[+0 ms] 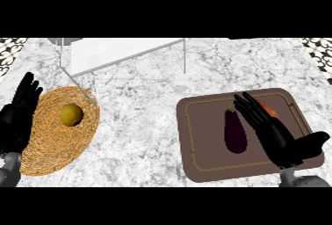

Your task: Pick the sweet potato from the tray and place it in the tiered shelf

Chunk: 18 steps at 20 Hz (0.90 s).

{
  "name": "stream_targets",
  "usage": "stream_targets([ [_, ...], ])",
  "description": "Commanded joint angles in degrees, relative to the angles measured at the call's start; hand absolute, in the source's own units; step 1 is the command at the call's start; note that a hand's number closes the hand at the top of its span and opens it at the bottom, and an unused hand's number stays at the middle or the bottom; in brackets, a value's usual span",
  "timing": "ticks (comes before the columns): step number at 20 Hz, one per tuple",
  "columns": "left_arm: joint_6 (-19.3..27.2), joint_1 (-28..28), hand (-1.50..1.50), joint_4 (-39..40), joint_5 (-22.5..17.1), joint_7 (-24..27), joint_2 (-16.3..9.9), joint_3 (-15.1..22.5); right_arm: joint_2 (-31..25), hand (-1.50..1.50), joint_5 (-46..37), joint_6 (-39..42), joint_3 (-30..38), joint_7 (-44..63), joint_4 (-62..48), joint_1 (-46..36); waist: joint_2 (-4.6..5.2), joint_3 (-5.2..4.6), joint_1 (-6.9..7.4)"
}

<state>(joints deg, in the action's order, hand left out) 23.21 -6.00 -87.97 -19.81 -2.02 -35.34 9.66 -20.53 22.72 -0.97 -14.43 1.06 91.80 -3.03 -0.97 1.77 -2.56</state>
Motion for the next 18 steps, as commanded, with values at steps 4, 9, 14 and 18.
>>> stream_targets([
  [4, -4.67, 4.15, 0.00, 1.66, 1.88, 0.89, 2.23, 7.11, -18.53, -1.50, -4.40, -2.47, 15.97, 3.66, -3.50, -1.27, 1.14, -2.03, -0.24],
  [9, -9.22, 6.32, 0.00, 3.21, 1.29, 0.99, 5.06, 12.51, -27.60, 1.50, -12.38, -10.19, 22.60, 9.88, -14.66, -0.15, 1.58, -1.94, 1.05],
  [14, -11.07, 3.54, 0.00, 7.67, 2.72, 2.11, 7.75, 12.90, -20.60, -1.50, -0.50, 3.90, 25.32, -2.80, -19.08, -0.71, 1.13, -1.73, 1.87],
  [18, -10.18, 1.38, 0.00, 6.89, 4.39, -1.28, 8.13, 12.93, -25.49, -1.50, 0.15, 12.90, 24.65, -3.00, -15.59, -1.72, 0.95, -1.76, 1.95],
])
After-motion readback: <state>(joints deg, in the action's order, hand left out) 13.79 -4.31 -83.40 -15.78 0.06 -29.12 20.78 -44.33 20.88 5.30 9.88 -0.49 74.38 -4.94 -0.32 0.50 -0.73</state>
